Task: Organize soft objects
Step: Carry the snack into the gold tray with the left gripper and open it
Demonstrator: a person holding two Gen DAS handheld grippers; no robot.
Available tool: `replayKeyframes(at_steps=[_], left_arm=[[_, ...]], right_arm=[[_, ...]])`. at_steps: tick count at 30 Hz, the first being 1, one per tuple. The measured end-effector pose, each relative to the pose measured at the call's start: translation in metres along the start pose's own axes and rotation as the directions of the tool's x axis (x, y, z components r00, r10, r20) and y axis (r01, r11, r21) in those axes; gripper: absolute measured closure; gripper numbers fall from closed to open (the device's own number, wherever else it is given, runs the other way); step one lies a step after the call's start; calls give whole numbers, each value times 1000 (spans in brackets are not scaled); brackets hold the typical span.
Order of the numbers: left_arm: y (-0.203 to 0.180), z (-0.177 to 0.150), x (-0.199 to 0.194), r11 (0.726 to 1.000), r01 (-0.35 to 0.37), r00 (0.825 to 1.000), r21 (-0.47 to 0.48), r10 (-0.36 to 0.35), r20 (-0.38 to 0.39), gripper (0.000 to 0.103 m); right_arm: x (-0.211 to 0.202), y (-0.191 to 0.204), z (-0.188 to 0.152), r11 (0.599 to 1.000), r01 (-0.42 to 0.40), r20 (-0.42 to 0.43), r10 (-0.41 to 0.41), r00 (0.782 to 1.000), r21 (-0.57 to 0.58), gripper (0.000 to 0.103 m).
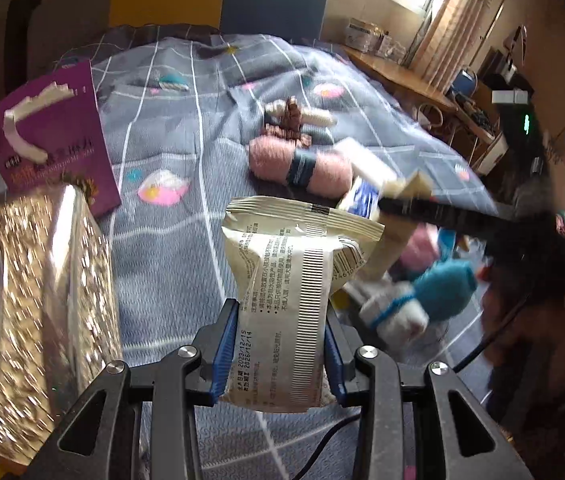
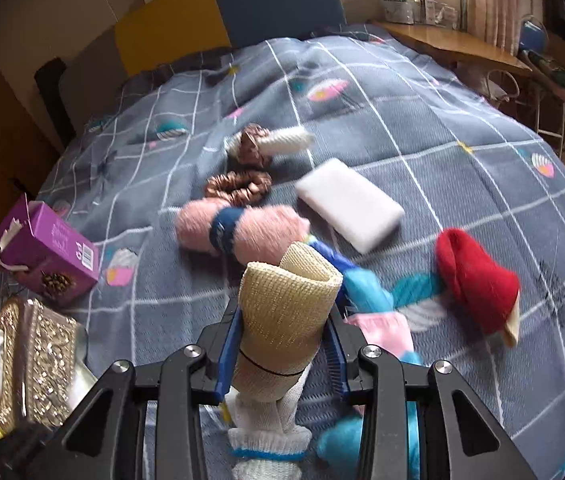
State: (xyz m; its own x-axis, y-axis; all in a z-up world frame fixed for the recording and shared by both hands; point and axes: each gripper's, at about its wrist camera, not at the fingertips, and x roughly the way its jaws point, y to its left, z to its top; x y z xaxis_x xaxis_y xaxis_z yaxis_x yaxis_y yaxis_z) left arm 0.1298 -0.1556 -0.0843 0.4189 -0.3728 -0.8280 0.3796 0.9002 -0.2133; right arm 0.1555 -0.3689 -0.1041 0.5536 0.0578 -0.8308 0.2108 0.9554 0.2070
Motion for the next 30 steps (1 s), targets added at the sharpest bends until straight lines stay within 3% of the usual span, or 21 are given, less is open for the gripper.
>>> replayKeyframes(at_steps=[7, 13, 17, 20, 24, 30], left_arm=[[9, 80, -22, 999, 17, 998, -47, -14, 65, 65], [68, 165, -43, 988, -84, 983, -131, 104, 152, 65], [134, 189, -79, 957, -174, 948, -231, 226, 224, 65], [191, 171, -103, 918, -250, 920, -308, 324, 220, 64], [254, 108, -119, 862, -329, 897, -386, 413, 159, 64], [302, -25, -121, 797, -383, 890, -467, 453, 43, 64]], right_arm=[[6, -6, -2, 1000, 0, -3, 0, 1000, 4, 64], [4, -6, -3, 1000, 6, 11, -6, 1000, -5, 64], [4, 0, -4, 998, 23, 27, -22, 999, -51, 64], [4, 7, -6, 995, 40, 38, -36, 999, -94, 64], [5, 12, -7, 991, 53, 43, -48, 998, -126, 64], [6, 12, -7, 990, 65, 46, -60, 997, -127, 64]])
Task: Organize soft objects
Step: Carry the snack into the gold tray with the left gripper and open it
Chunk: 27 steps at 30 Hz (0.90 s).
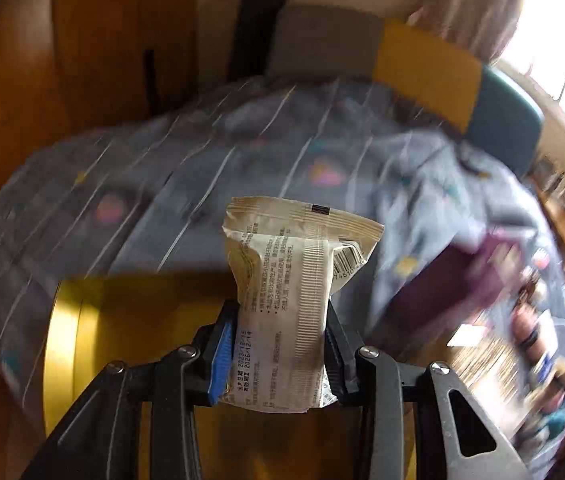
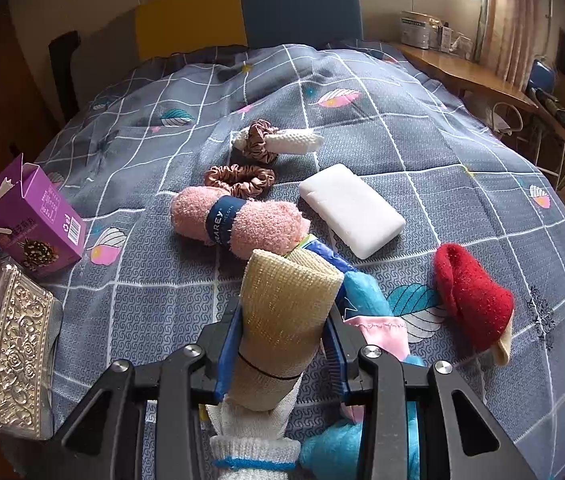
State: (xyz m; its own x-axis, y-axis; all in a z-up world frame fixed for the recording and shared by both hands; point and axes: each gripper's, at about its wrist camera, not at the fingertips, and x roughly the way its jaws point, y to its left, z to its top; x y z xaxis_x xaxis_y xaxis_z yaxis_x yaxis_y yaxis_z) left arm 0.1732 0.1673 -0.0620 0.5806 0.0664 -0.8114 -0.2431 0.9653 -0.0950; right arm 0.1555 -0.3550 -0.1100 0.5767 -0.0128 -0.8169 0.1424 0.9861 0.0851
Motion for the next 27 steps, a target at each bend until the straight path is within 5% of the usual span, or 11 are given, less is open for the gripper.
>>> replayKeyframes(at_steps=[4, 10, 16, 27], left_arm=[[29, -60, 10, 1000, -11, 997, -8, 10, -74, 64], [23, -114, 7, 998, 62, 989, 26, -58, -133, 62], [15, -132, -4, 994, 93, 991, 58, -86, -101, 40], [23, -135, -42, 995, 53, 999, 86, -52, -6, 38]], right_arm=[[1, 1, -1, 1000, 11, 1, -11, 1000, -4, 64], [6, 5, -1, 999, 49, 2, -49, 999, -24, 65], [8, 14, 5, 997, 74, -15, -75, 997, -30, 67], [-26, 75, 52, 999, 6, 21, -5, 1000, -44, 67]])
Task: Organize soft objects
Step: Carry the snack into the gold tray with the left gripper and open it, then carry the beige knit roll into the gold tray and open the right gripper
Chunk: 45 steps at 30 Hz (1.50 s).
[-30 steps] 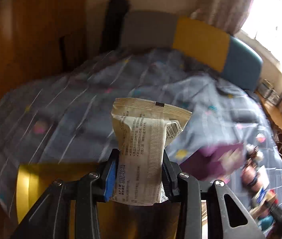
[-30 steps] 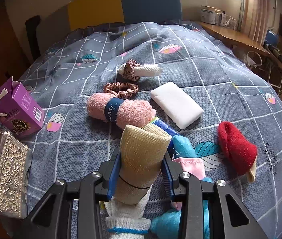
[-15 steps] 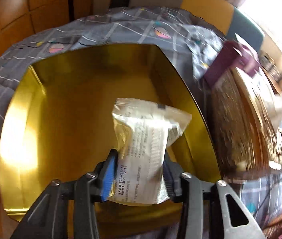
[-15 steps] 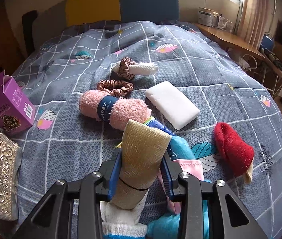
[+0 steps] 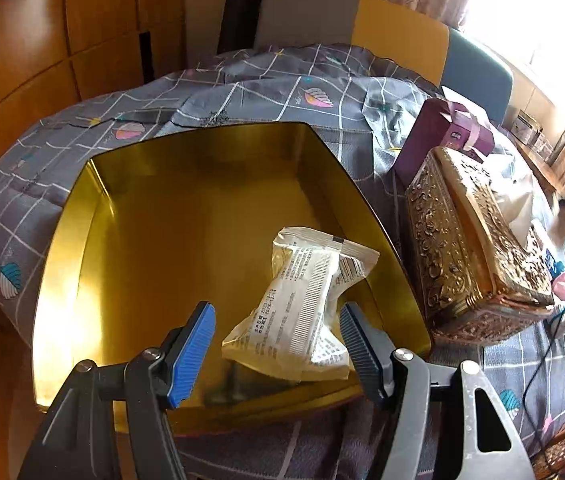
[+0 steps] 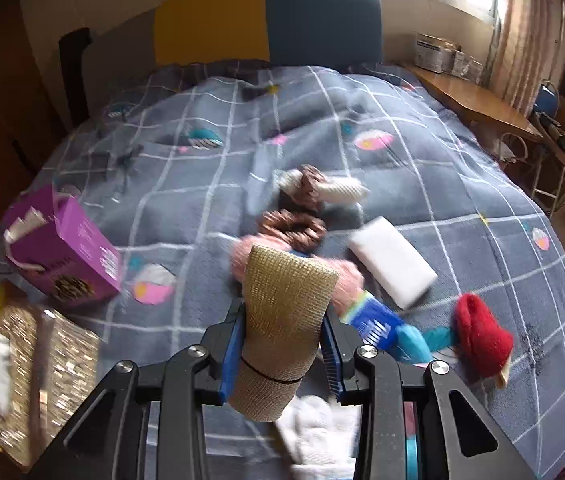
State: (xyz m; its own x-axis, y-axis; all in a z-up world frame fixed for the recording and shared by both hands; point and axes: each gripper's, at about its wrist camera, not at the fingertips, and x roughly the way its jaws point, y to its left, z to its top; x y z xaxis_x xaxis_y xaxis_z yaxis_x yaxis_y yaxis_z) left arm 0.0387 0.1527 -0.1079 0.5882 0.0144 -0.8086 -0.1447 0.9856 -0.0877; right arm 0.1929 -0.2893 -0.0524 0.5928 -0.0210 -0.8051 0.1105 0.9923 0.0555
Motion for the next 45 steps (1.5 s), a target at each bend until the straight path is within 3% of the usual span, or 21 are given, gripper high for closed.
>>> replayKeyframes(at_steps=[10, 15, 17, 20, 23, 27, 30, 36, 39, 45], left_arm=[[4, -4, -19, 998, -26, 997, 54, 22, 77, 37], [9, -8, -24, 998, -21, 996, 59, 16, 88, 37], [12, -10, -25, 998, -26, 995, 58, 21, 95, 37], [17, -12, -28, 998, -36, 994, 51, 31, 105, 37], [22, -14, -31, 998, -49, 992, 36, 44, 114, 37], [28, -15, -34, 997, -71, 990, 22, 68, 127, 37], [32, -15, -34, 998, -70, 990, 7, 68, 120, 37], [39, -18, -33, 998, -68, 992, -14, 69, 108, 37], [43, -19, -33, 997, -69, 992, -31, 72, 106, 37], [45, -17, -37, 996, -79, 989, -40, 83, 121, 37]], right_arm=[[-34, 134, 61, 982, -138, 92, 150, 984, -127, 67], [-48, 207, 69, 951, -252, 123, 276, 953, -180, 66], [-56, 239, 61, 908, -339, 100, 372, 923, -246, 65], [-65, 284, 32, 780, -498, -33, 527, 849, -379, 64], [-69, 316, -8, 675, -557, -163, 556, 815, -485, 64], [-60, 337, -55, 606, -607, -301, 535, 790, -514, 63], [-50, 348, -81, 595, -600, -346, 494, 798, -535, 62], [-27, 369, -109, 625, -525, -320, 418, 850, -578, 50], [-24, 371, -113, 637, -523, -306, 427, 851, -567, 34], [-35, 355, -105, 664, -502, -245, 446, 861, -553, 26]])
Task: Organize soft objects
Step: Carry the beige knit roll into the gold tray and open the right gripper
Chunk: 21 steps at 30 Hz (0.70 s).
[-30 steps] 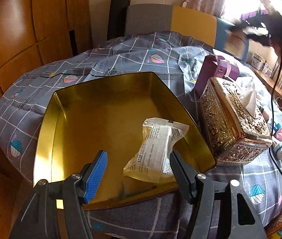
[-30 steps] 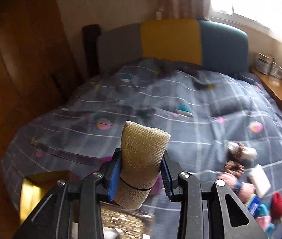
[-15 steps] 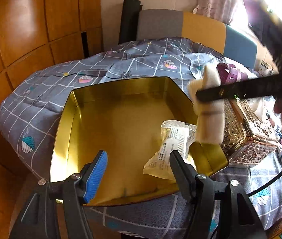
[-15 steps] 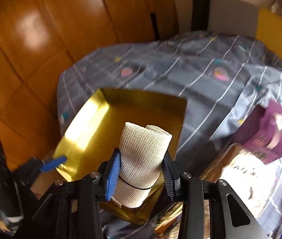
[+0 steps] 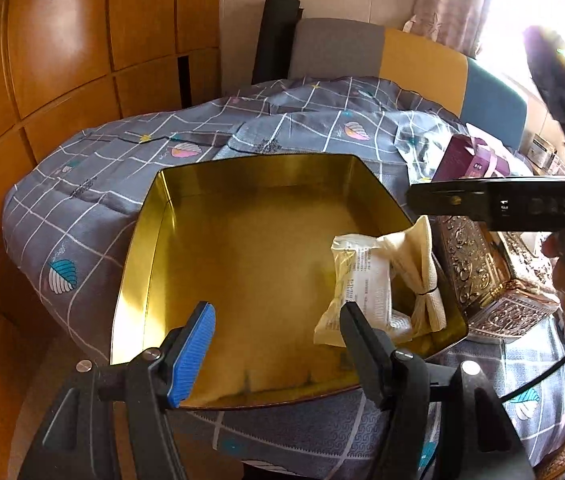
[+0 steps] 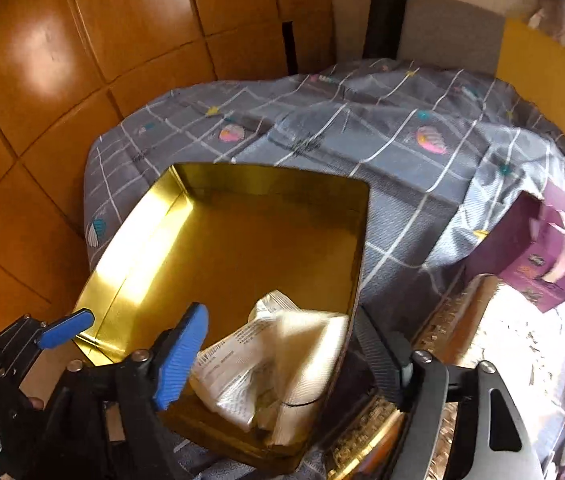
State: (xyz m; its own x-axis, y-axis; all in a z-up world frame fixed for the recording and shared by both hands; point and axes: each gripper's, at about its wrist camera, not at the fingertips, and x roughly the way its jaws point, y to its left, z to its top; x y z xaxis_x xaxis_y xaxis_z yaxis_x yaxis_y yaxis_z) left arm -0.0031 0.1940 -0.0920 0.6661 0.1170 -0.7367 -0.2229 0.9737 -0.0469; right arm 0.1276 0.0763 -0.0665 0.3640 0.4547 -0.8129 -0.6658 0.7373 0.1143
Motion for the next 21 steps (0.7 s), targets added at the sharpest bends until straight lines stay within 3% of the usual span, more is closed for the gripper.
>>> replayKeyframes(at_steps=[12, 21], left_arm=[[-16, 2, -13, 998, -2, 1000, 58, 0, 26, 37], [-28, 3, -21, 995, 3, 999, 98, -7, 40, 37]], right_arm=[[-61, -6, -34, 998, 64, 135, -67, 989, 23, 25], [-105, -40, -60, 985, 129, 213, -151, 965, 115, 25]])
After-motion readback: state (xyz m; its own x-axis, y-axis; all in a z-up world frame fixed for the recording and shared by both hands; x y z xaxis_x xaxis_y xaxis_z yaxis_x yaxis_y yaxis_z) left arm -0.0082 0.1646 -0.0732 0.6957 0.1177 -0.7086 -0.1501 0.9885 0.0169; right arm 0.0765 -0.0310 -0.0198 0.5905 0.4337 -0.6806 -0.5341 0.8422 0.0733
